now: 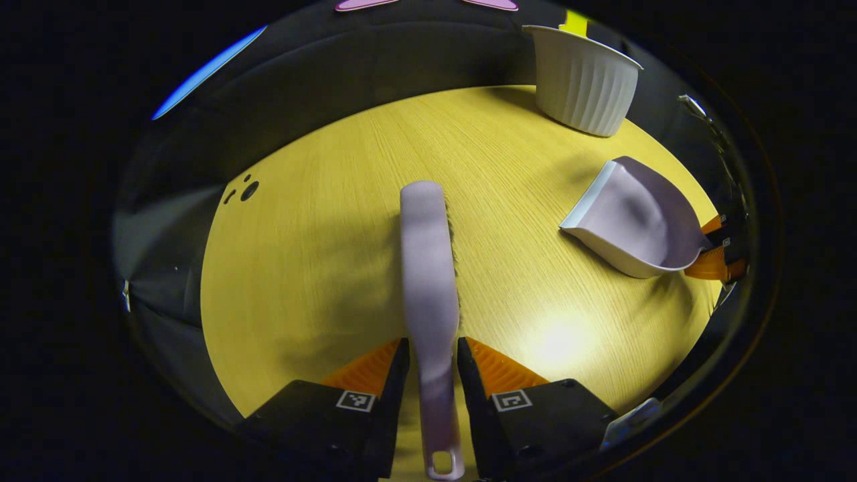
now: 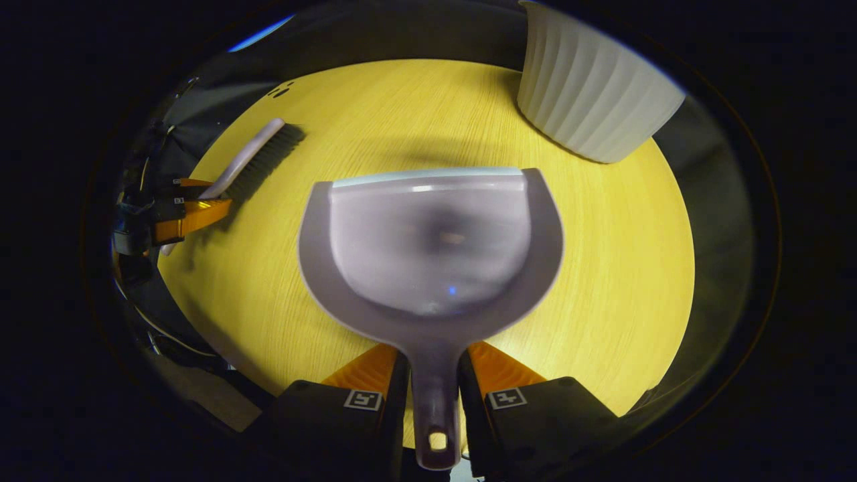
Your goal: Pick up the small broom and dustpan from the desktop, sweep the trash into the dustpan with the broom, and then empty the trash into the garbage bin.
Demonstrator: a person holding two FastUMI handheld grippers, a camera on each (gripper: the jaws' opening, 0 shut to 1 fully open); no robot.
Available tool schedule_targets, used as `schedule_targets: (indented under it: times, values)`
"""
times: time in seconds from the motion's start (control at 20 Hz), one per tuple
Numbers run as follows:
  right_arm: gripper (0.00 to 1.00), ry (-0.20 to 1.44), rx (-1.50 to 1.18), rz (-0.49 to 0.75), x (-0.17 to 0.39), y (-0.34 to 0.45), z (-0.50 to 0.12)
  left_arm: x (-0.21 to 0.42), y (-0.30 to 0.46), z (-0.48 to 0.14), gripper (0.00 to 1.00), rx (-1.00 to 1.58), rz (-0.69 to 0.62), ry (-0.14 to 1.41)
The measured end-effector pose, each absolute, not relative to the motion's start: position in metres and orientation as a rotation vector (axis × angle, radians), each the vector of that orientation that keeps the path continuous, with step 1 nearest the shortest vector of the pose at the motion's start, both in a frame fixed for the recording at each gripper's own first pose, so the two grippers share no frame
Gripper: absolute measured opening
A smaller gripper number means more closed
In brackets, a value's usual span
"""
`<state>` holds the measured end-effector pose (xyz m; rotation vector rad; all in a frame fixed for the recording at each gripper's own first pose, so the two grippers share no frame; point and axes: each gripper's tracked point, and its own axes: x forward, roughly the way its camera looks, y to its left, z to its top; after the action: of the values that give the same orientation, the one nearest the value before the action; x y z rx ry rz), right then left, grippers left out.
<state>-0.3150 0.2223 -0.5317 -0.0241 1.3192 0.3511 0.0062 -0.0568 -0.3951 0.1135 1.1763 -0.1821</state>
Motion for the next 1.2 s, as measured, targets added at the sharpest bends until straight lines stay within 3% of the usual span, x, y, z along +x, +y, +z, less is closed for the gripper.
schedule_targets:
  times: [0.3,0.5,0.55,0.6,0.9,1.2]
  values:
    - [0.43,1.156,0.013,0.315,-0.307,0.212,-0.457,-0.003,-0.056,-0.332,0.49,0.102,-0.173,1.036]
    - [0.42,0.914,0.030,0.287,-0.282,0.226,-0.382,0.015,-0.056,-0.255,0.52,0.060,-0.164,0.795]
    - [0.41,0.848,0.029,0.282,-0.275,0.231,-0.363,0.020,-0.056,-0.232,0.45,0.040,-0.159,0.728]
    - [0.42,0.787,0.032,0.281,-0.269,0.236,-0.344,0.025,-0.055,-0.211,0.52,0.019,-0.157,0.663]
    - [0.39,0.474,0.032,0.282,-0.238,0.256,-0.251,0.039,-0.041,-0.092,0.51,-0.032,-0.134,0.329]
    - [0.39,0.349,0.025,0.310,-0.229,0.263,-0.215,0.028,-0.042,-0.052,0.51,-0.045,-0.108,0.233]
